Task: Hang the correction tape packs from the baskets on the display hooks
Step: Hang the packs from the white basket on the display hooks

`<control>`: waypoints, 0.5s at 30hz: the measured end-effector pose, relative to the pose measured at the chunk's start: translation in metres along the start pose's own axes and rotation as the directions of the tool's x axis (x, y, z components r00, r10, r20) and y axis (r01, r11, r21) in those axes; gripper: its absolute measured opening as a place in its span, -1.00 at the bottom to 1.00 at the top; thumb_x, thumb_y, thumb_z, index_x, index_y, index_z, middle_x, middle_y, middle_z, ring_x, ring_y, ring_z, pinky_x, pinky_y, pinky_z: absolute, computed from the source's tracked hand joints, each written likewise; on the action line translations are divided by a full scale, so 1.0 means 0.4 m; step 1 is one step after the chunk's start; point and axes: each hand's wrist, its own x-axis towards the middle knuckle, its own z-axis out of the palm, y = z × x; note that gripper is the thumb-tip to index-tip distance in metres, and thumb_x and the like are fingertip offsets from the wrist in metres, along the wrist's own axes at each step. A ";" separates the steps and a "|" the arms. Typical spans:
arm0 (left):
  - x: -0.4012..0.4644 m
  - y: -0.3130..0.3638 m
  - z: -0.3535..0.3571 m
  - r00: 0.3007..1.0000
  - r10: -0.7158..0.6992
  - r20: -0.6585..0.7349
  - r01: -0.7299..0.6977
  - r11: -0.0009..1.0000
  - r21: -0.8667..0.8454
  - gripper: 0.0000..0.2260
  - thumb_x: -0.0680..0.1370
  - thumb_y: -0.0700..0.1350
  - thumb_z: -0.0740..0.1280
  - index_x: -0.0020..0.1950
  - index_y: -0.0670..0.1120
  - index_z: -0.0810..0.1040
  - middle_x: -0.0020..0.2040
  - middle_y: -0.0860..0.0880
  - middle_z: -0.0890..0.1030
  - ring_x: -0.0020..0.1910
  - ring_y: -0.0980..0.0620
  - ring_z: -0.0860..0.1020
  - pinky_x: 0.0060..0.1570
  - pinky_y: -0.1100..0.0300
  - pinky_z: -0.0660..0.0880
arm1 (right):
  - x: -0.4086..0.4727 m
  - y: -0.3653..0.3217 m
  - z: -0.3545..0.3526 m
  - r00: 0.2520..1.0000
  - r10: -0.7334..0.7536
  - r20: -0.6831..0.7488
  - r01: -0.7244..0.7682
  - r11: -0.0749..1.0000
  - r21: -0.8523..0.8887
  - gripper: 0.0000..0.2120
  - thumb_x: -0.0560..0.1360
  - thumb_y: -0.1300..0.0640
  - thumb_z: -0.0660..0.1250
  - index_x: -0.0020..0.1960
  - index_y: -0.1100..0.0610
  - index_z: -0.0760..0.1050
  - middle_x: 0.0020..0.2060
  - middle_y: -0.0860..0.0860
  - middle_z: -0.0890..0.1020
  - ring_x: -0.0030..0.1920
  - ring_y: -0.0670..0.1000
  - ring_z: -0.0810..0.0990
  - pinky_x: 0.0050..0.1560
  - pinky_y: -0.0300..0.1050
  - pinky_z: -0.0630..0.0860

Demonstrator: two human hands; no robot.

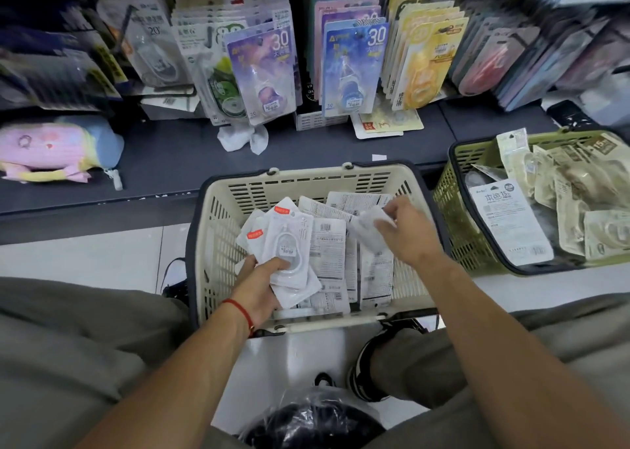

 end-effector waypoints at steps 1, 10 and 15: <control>-0.006 -0.001 0.010 1.000 0.000 0.018 0.000 1.000 -0.001 -0.51 0.56 -0.38 0.37 0.49 -0.19 0.45 0.39 -0.25 0.60 0.34 -0.30 0.60 0.17 -0.35 0.60 | -0.012 -0.024 -0.010 0.995 -0.051 -0.081 0.055 0.998 0.043 -0.82 0.65 0.05 0.36 0.20 0.02 0.41 0.02 -0.04 0.63 -0.07 -0.01 0.61 -0.05 -0.10 0.53; -0.022 0.003 0.028 0.972 -0.043 0.231 0.080 0.985 -0.155 -0.65 0.43 -0.19 0.32 0.16 -0.13 0.74 0.10 -0.25 0.70 0.02 -0.25 0.69 0.13 -0.24 0.62 | -0.171 -0.143 0.110 0.848 -0.478 0.229 0.360 0.837 0.411 -0.62 0.44 0.35 0.41 0.20 0.06 0.52 0.23 -0.04 0.57 0.30 -0.04 0.53 0.37 -0.12 0.43; -0.022 -0.001 0.022 0.990 0.049 0.128 -0.050 0.999 -0.003 -0.43 0.47 -0.04 0.55 0.47 0.00 0.51 0.30 -0.22 0.67 0.25 -0.28 0.66 0.09 -0.34 0.63 | -0.141 -0.167 0.127 0.856 -0.414 0.310 0.137 0.759 0.636 -0.74 0.41 0.18 0.32 0.04 0.11 0.69 0.21 -0.11 0.69 0.30 -0.09 0.61 0.36 -0.14 0.50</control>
